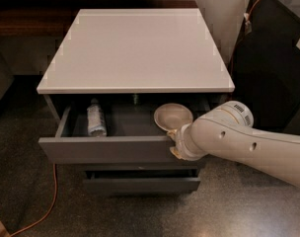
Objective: Pick blue plastic bottle from top drawer and place on counter
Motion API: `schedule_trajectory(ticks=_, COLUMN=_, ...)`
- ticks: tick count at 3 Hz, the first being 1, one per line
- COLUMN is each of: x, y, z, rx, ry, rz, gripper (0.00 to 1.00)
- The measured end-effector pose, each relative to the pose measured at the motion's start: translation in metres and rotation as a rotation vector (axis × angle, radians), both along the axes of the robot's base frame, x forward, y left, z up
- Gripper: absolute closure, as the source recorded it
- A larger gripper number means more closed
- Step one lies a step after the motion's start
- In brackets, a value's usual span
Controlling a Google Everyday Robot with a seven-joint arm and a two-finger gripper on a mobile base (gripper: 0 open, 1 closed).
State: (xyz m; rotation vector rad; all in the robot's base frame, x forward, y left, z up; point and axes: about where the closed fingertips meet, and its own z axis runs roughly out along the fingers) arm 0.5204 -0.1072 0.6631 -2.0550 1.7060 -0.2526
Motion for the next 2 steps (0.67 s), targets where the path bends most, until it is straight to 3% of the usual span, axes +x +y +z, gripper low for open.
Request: schedule_trajectory(ticks=2, x=-0.0001, y=0.0, z=0.0005, rx=0.0, ry=0.0, rz=0.0, gripper=0.3)
